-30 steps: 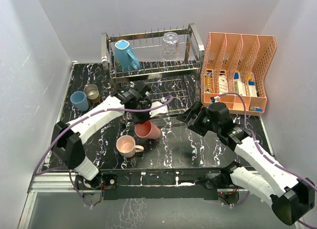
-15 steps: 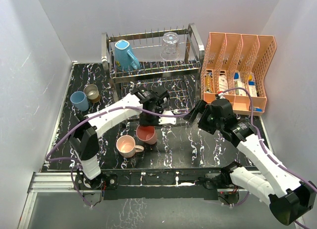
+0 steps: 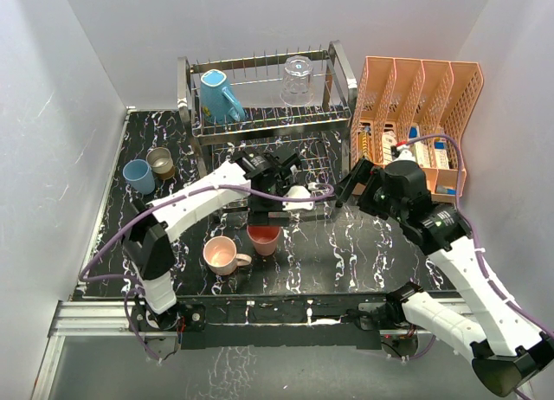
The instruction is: Unload the cups from the dish rack
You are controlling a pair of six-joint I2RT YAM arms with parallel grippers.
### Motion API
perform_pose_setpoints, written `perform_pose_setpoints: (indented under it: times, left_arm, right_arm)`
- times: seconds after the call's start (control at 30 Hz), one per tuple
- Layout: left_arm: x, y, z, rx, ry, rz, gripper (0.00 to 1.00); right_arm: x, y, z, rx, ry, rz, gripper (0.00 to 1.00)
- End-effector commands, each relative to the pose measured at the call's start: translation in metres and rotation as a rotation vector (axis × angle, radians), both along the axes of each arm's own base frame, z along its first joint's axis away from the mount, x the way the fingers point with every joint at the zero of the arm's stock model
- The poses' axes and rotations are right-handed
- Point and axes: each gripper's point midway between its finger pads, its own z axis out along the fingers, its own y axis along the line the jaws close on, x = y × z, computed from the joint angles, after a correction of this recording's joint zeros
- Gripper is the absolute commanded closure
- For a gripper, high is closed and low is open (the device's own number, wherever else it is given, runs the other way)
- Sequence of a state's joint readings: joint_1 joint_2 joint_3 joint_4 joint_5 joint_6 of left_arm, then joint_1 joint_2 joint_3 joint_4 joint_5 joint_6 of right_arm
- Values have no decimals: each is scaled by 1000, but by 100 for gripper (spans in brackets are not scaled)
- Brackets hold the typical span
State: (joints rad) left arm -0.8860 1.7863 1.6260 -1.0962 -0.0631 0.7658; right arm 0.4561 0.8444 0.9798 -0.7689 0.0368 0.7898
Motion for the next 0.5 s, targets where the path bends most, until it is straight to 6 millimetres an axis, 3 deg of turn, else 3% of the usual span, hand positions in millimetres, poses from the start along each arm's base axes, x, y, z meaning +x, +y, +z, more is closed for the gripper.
perform_pose_setpoints:
  times: [0.0,0.07,0.17,0.33,0.47]
  left_arm:
    - [-9,-1,65,-187,-67,13,12]
    - [-13,4,77,-278,-60,39,4]
    - [-23,18,93,-415,-22,84,3]
    - [-47,47,112,-534,48,152,3]
    - [-53,70,116,-583,63,232,3]
  right_arm:
    - [9,-6,73,-22,-223,26,2]
    - [12,-6,108,-35,-325,54,2]
    - [21,-7,153,-75,-428,68,2]
    - [56,9,208,-126,-522,112,2]
    - [88,23,243,-160,-597,132,2]
